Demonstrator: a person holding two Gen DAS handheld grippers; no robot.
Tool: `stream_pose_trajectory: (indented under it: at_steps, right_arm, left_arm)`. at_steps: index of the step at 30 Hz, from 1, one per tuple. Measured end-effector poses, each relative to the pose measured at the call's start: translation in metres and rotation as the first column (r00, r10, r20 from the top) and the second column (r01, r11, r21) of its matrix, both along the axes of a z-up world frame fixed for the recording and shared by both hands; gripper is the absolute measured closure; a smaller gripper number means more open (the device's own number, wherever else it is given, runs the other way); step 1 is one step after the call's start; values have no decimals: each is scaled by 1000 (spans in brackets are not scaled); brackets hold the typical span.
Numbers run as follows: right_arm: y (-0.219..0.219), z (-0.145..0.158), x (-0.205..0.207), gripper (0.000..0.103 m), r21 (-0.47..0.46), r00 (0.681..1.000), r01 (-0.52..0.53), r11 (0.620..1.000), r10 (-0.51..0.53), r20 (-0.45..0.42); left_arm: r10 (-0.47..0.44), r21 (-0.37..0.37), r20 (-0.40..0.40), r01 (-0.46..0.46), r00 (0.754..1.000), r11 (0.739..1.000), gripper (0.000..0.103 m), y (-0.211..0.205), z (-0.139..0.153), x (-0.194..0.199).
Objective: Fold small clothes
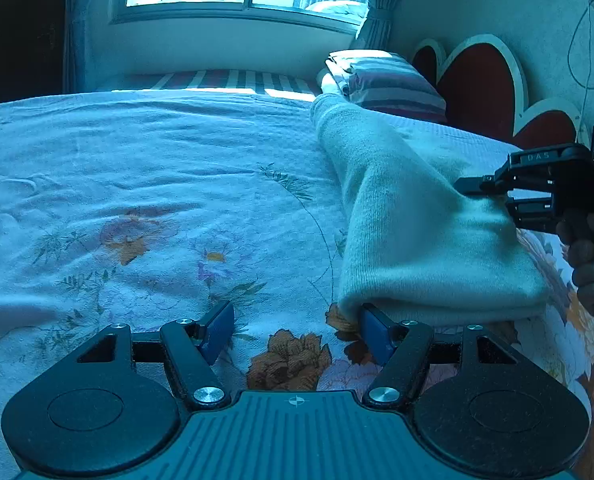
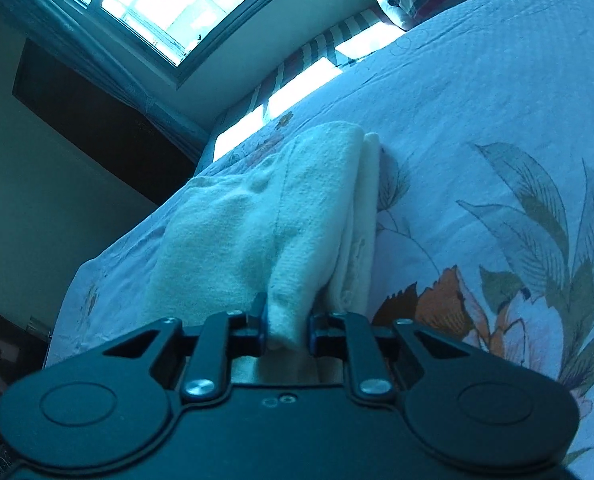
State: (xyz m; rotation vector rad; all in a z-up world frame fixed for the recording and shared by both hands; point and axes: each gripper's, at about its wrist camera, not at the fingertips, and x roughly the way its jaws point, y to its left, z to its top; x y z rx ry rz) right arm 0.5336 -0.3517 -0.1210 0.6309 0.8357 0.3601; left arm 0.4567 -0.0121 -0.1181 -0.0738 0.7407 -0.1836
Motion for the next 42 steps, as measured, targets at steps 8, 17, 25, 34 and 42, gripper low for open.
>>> stream_pose_trajectory:
  at_steps: [8, 17, 25, 34, 42]
  right_arm:
    - [-13, 33, -31, 75, -99, 987, 74, 992, -59, 150]
    - [50, 35, -24, 86, -438, 981, -35, 898, 115, 158]
    - [40, 39, -33, 81, -408, 979, 16, 913, 68, 191]
    - [61, 24, -15, 81, -538, 980, 6, 843, 102, 170]
    - [57, 46, -8, 78, -503, 973, 62, 862, 62, 225]
  left_arm:
    - [30, -96, 87, -22, 996, 995, 35, 21, 31, 29]
    - [-36, -131, -37, 31, 999, 991, 29, -17, -1, 124]
    - [-37, -102, 49, 42, 998, 994, 23, -12, 21, 115]
    - [-88, -87, -23, 86, 996, 993, 14, -29, -1, 164]
    - [-87, -114, 40, 91, 995, 989, 21, -22, 27, 186]
